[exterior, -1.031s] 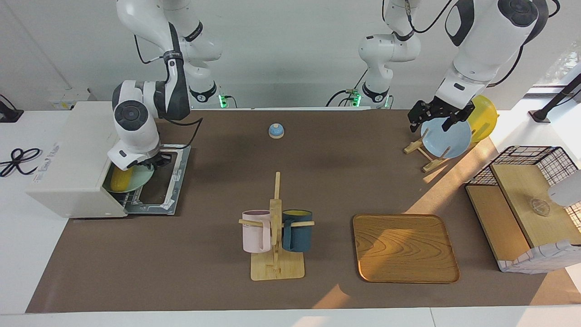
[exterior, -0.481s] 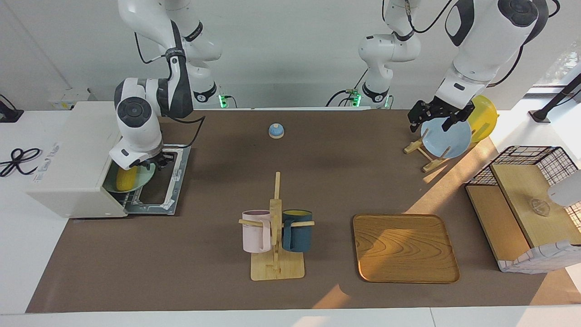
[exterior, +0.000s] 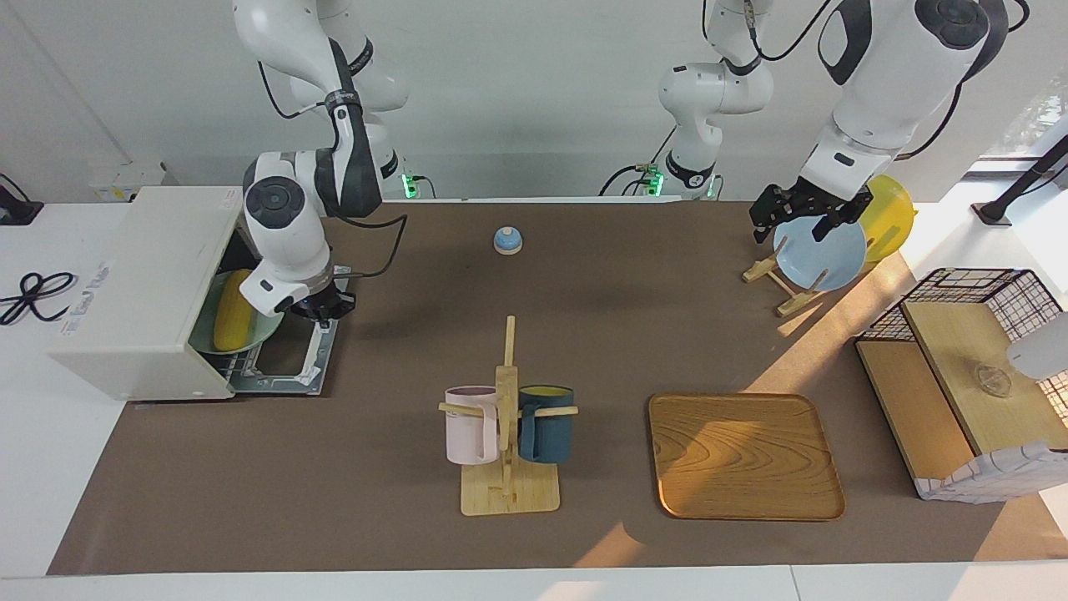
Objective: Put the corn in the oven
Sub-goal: 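Carry the corn into the open oven with the right gripper and release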
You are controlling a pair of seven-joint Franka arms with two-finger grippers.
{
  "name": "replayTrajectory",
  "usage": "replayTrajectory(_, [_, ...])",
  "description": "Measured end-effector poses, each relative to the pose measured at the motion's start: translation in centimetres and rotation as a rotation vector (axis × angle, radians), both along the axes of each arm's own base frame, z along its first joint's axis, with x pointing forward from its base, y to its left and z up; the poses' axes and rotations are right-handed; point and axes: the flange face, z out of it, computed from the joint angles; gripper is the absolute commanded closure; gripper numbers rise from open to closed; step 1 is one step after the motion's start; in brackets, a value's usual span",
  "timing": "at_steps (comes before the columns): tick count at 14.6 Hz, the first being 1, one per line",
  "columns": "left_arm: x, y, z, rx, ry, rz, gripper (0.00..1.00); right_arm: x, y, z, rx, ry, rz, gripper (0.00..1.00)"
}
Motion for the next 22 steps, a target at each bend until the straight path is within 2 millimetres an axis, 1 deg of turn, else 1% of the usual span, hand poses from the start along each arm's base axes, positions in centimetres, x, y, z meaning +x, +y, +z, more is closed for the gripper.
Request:
replayTrajectory(3, [0.0, 0.0, 0.0, 0.0, 0.0, 0.0, 0.0, -0.8, 2.0, -3.0, 0.002, -0.006, -0.039, 1.0])
replayTrajectory(4, [0.0, 0.0, 0.0, 0.0, 0.0, 0.0, 0.0, -1.0, 2.6, -3.6, 0.001, 0.0, -0.042, 1.0])
replayTrajectory(5, [0.0, 0.0, 0.0, 0.0, 0.0, 0.0, 0.0, -1.0, 2.7, -3.9, 0.0, 0.005, -0.045, 1.0])
replayTrajectory(16, [0.0, 0.0, 0.0, 0.0, 0.0, 0.0, 0.0, -1.3, 0.6, -4.6, -0.045, 0.017, -0.04, 1.0])
replayTrajectory(19, [0.0, 0.0, 0.0, 0.0, 0.0, 0.0, 0.0, -1.3, 0.6, -4.7, -0.046, 0.017, -0.039, 1.0])
replayTrajectory(22, [0.0, 0.0, 0.0, 0.0, 0.0, 0.0, 0.0, -1.3, 1.1, -4.5, -0.076, 0.026, 0.002, 1.0])
